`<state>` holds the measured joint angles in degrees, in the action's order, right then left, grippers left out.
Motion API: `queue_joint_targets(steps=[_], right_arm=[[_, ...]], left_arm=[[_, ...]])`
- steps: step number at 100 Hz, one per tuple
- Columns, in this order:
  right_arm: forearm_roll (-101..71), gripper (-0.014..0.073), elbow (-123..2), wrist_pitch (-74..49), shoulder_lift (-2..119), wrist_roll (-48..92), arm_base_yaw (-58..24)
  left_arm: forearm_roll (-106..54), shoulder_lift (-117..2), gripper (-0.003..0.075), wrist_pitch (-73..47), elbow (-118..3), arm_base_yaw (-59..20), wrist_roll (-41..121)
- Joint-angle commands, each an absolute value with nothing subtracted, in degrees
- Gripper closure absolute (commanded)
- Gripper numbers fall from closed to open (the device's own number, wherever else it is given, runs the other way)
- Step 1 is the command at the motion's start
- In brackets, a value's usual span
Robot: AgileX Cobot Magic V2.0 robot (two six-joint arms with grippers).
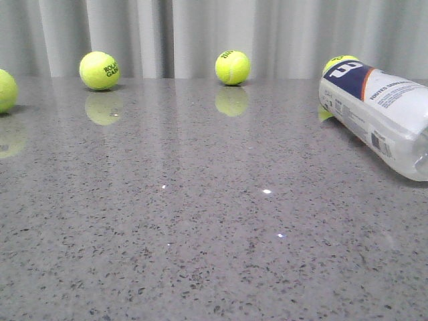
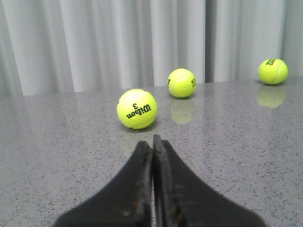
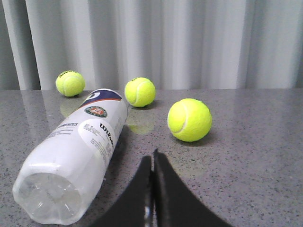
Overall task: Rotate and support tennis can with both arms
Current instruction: 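Lower the right gripper over the lying Wilson tennis can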
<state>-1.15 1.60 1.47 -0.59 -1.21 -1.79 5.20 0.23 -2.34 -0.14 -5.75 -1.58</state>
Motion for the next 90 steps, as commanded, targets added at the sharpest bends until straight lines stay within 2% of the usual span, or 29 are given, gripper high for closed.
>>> queue_joint_targets(steps=[1, 29, 40, 65, 90], right_arm=[[-1.0, 0.0662, 0.4, 6.9, -1.8, -1.2, -1.7], [-1.0, 0.0662, 0.4, 11.7, -1.8, -1.2, -1.7], [-1.0, 0.0662, -1.5, 9.9, -1.8, -1.2, -1.7], [-1.0, 0.0662, -15.3, -5.4, 1.3, -1.2, -1.7], [-2.0, 0.0662, -34.0, -25.2, 15.9, -1.2, -1.7]], left_arm=[[5.2, 2.4, 0.0741, 2.6, 2.5, -5.8, -2.2], [5.2, 2.4, 0.0741, 2.6, 2.5, -5.8, -2.2], [5.2, 2.4, 0.0741, 2.6, 2.5, -5.8, -2.2], [5.2, 2.4, 0.0741, 2.6, 2.5, -5.8, -2.2], [5.2, 2.4, 0.0741, 2.6, 2.5, -5.8, -2.2]])
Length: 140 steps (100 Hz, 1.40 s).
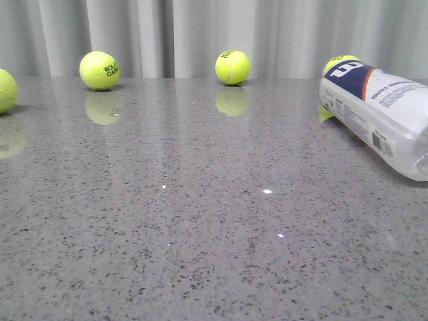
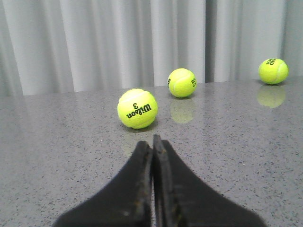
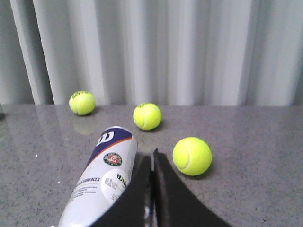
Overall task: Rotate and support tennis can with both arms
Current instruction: 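Lower the right gripper over the lying Wilson tennis can, then grasp the can with the right gripper and lift it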
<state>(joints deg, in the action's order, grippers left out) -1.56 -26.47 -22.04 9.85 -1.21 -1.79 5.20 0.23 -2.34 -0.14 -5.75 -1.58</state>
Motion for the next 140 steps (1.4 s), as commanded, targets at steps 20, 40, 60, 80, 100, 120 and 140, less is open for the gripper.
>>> queue_joint_targets(steps=[20, 40, 60, 80, 100, 120, 140], right_arm=[[-2.1, 0.0662, -50.3, -43.0, 31.5, -1.2, -1.7], [-2.1, 0.0662, -58.4, -49.1, 43.4, -1.2, -1.7], [-2.1, 0.0655, -58.6, -50.1, 49.7, -1.2, -1.7], [-2.1, 0.0377, -58.6, -50.9, 53.1, -1.2, -1.7], [-2.1, -0.0076, -58.6, -51.0, 53.5, -1.2, -1.7], [-3.0, -0.005, -58.6, -50.5, 53.5, -1.2, -1.7], [-7.7, -0.005, -58.7, -47.0, 54.6, 0.0, -1.7]], left_arm=[[5.2, 2.4, 0.0741, 2.6, 2.5, -5.8, -2.2], [5.2, 2.4, 0.0741, 2.6, 2.5, -5.8, -2.2], [5.2, 2.4, 0.0741, 2.6, 2.5, -5.8, -2.2], [5.2, 2.4, 0.0741, 2.6, 2.5, -5.8, -2.2], [5.2, 2.4, 0.0741, 2.6, 2.5, -5.8, -2.2], [5.2, 2.4, 0.0741, 2.6, 2.5, -5.8, -2.2], [5.2, 2.4, 0.0741, 2.6, 2.5, -5.8, -2.2]])
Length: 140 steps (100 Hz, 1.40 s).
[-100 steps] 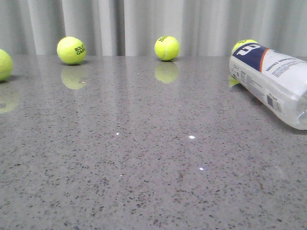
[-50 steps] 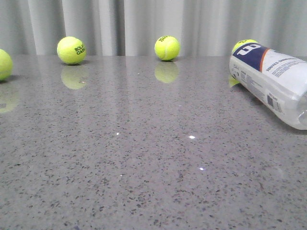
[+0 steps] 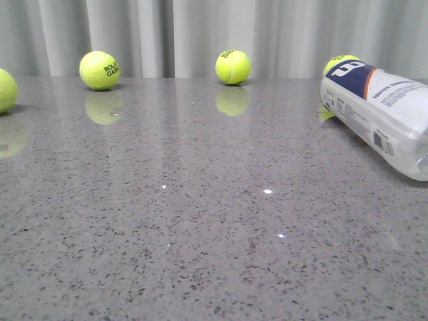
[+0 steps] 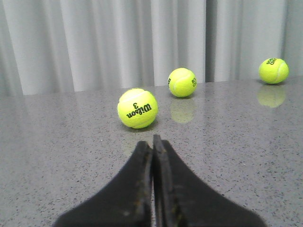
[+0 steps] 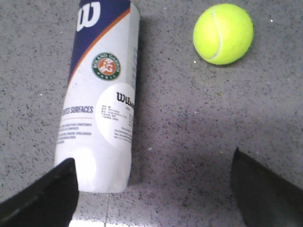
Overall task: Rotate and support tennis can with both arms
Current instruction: 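Grasp the can with the right gripper and lift it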
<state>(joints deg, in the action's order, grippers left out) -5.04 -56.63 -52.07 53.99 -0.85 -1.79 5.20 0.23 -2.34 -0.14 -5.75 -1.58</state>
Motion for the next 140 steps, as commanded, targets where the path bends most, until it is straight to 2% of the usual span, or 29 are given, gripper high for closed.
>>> queue_joint_targets(steps=[1, 44, 81, 110, 117, 134, 140], right_arm=[[-7.9, -0.005, -58.7, -46.9, 54.7, 0.0, -1.7], [-9.7, -0.005, -59.7, -36.5, 69.1, 2.0, -10.6], [-9.7, -0.005, -64.9, -33.5, 83.0, 2.0, -10.8], [-9.7, -0.0042, -64.9, -33.7, 86.6, 2.0, -10.8], [-9.7, 0.0019, -64.9, -33.7, 86.4, 2.0, -10.8], [-9.7, 0.0312, -65.1, -35.1, 86.0, 2.0, -10.8], [-9.7, 0.0356, -66.3, -38.1, 85.7, 2.0, -10.8]], left_arm=[[5.2, 2.4, 0.0741, 2.6, 2.5, -5.8, -2.2], [5.2, 2.4, 0.0741, 2.6, 2.5, -5.8, -2.2], [5.2, 2.4, 0.0741, 2.6, 2.5, -5.8, -2.2], [5.2, 2.4, 0.0741, 2.6, 2.5, -5.8, -2.2], [5.2, 2.4, 0.0741, 2.6, 2.5, -5.8, -2.2], [5.2, 2.4, 0.0741, 2.6, 2.5, -5.8, -2.2], [5.2, 2.4, 0.0741, 2.6, 2.5, -5.8, -2.2]])
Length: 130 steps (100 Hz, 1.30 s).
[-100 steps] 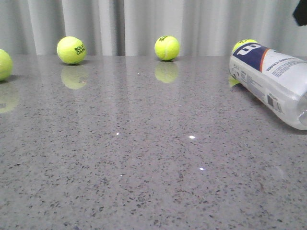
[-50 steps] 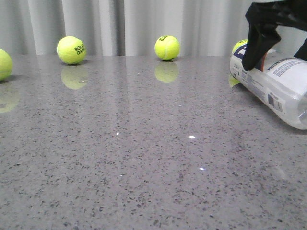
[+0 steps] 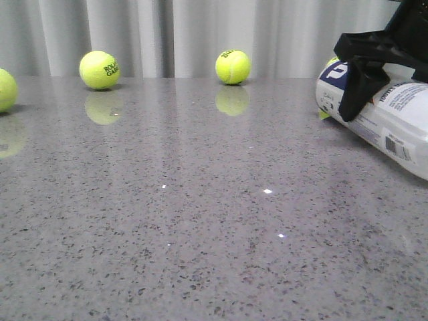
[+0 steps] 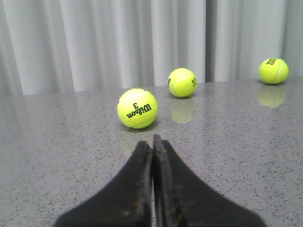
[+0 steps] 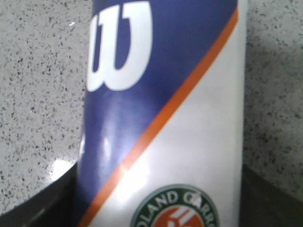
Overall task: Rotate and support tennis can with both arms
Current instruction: 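Grasp the can with the right gripper and lift it, then carry the can toward the table center and lower it on its side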
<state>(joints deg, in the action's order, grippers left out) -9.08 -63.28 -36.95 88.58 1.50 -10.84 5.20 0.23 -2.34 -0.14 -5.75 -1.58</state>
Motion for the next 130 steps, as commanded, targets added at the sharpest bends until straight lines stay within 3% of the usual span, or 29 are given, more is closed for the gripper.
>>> queue_joint_targets(steps=[1, 25, 50, 70, 91, 130], right_arm=[[-9.7, 0.0361, -66.8, -38.5, 85.7, 2.0, -10.8], [-9.7, 0.0358, -80.4, -51.1, 85.7, 6.6, -12.0], [-9.7, 0.0358, -92.2, -52.6, 86.5, 26.8, -21.3], [-9.7, 0.0358, -92.8, -49.3, 89.7, 46.9, -29.0], [-9.7, 0.0358, -92.8, -44.7, 95.9, 61.8, -31.8], [-9.7, 0.0358, -92.8, -45.4, 104.2, 66.0, -32.5]], left_arm=[[5.2, 2.4, 0.0741, 2.6, 2.5, -5.8, -2.2], [5.2, 2.4, 0.0741, 2.6, 2.5, -5.8, -2.2], [5.2, 2.4, 0.0741, 2.6, 2.5, -5.8, -2.2], [5.2, 2.4, 0.0741, 2.6, 2.5, -5.8, -2.2], [5.2, 2.4, 0.0741, 2.6, 2.5, -5.8, -2.2], [5.2, 2.4, 0.0741, 2.6, 2.5, -5.8, -2.2]])
